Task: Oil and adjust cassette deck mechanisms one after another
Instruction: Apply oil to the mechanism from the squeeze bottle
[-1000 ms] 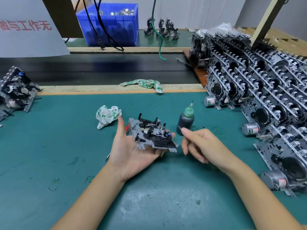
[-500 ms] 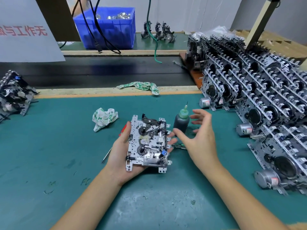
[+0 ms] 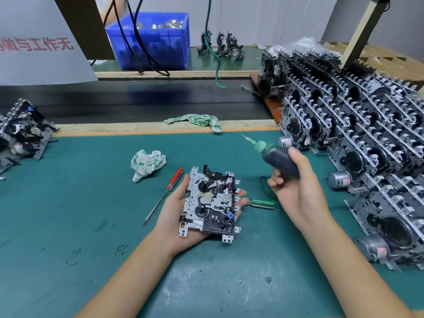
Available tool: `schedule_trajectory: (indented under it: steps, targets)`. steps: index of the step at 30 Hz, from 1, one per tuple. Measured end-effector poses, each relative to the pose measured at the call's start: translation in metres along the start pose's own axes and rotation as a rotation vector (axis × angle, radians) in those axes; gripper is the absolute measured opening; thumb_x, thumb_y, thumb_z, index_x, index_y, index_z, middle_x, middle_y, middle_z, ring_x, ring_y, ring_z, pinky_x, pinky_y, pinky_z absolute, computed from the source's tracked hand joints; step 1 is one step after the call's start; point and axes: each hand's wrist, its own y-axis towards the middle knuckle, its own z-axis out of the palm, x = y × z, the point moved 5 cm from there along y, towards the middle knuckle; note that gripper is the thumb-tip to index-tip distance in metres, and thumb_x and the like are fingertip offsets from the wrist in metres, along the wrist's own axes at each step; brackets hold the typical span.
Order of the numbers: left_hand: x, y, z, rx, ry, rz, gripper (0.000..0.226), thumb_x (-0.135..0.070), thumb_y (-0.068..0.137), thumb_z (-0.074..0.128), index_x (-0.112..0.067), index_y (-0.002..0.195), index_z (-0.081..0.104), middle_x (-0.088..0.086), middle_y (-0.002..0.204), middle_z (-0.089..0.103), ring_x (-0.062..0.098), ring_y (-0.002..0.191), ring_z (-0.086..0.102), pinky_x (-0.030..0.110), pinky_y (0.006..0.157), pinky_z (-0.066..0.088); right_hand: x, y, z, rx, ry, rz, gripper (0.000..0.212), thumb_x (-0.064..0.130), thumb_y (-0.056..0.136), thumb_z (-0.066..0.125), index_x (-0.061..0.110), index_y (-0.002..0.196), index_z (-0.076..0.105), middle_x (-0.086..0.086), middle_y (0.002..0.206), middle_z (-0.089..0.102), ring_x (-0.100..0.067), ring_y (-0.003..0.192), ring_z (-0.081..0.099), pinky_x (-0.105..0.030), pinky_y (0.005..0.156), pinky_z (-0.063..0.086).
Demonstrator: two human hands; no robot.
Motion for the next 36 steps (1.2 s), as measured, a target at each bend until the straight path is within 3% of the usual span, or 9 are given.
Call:
schedule_trajectory:
  steps: [4,6,8,10,15,21,36]
  targets:
    - [-0.001,0.001,-0.001,-0.009,0.016,0.010,0.073,-0.054,0.089,0.041,0.008,0.125,0.055,0.033,0.134,0.047,0.044,0.123,0.049,0.056,0.104,0.034,0.003,0.002,-0.001,-0.012,0.261,0.078,0.020,0.030,0.070,0.066,0.015,0.078,0.056,0.002,0.059,0.045,-0.008,0.048,0.029,-0.019,0.050,0.025]
    - [-0.001,0.001,0.000,-0.009,0.025,0.007,0.073,-0.054,0.090,0.041,0.008,0.125,0.056,0.033,0.134,0.047,0.043,0.124,0.048,0.056,0.105,0.033,0.003,0.000,0.001,-0.017,0.291,0.083,0.020,0.034,0.069,0.068,0.015,0.068,0.063,0.002,0.059,0.052,-0.006,0.047,0.036,-0.016,0.044,0.028]
    - [-0.001,0.002,-0.001,-0.011,0.032,0.003,0.073,-0.054,0.090,0.040,0.008,0.124,0.057,0.033,0.133,0.048,0.043,0.124,0.048,0.055,0.105,0.033,0.001,-0.002,0.003,-0.027,0.309,0.089,0.025,0.038,0.067,0.069,0.014,0.073,0.062,0.000,0.063,0.058,-0.006,0.050,0.048,-0.014,0.038,0.031]
    - [-0.001,0.002,-0.002,-0.012,0.041,0.007,0.072,-0.054,0.090,0.039,0.007,0.123,0.058,0.033,0.133,0.048,0.043,0.124,0.048,0.055,0.106,0.032,-0.001,-0.004,0.006,-0.014,0.261,0.078,0.031,0.039,0.066,0.068,0.013,0.080,0.057,0.000,0.065,0.060,-0.005,0.052,0.054,-0.012,0.037,0.034]
    - [-0.001,0.003,-0.003,-0.006,0.032,0.010,0.072,-0.055,0.090,0.040,0.006,0.124,0.057,0.033,0.133,0.048,0.044,0.123,0.049,0.055,0.105,0.035,0.002,-0.011,0.007,-0.021,-0.122,-0.127,0.034,0.043,0.068,0.063,0.013,0.078,0.053,0.004,0.059,0.058,-0.007,0.053,0.054,-0.017,0.037,0.035]
    - [0.000,0.004,-0.004,-0.005,0.008,0.010,0.074,-0.057,0.090,0.039,0.005,0.125,0.057,0.034,0.133,0.047,0.046,0.122,0.049,0.057,0.102,0.038,0.001,-0.013,0.007,-0.018,-0.272,-0.203,0.035,0.046,0.067,0.064,0.013,0.073,0.054,0.002,0.058,0.054,-0.010,0.053,0.051,-0.020,0.039,0.035]
    - [0.001,0.004,-0.003,-0.008,0.018,0.014,0.073,-0.057,0.088,0.042,0.005,0.124,0.057,0.033,0.132,0.049,0.045,0.119,0.052,0.057,0.102,0.038,-0.005,-0.009,0.005,0.012,-0.339,-0.256,0.033,0.041,0.073,0.064,0.013,0.071,0.049,0.005,0.055,0.048,-0.007,0.050,0.046,-0.019,0.039,0.033]
